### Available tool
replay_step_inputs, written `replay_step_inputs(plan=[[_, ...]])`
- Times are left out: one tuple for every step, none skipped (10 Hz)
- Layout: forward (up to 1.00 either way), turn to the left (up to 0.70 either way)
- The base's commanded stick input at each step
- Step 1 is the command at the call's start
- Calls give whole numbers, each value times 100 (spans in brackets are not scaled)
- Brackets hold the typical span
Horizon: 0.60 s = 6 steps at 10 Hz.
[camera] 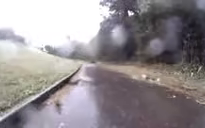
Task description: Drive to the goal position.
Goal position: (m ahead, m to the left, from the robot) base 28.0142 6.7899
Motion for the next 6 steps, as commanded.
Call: replay_step_inputs(plan=[[100,0],[100,0],[100,0],[100,0],[100,0],[100,0]])
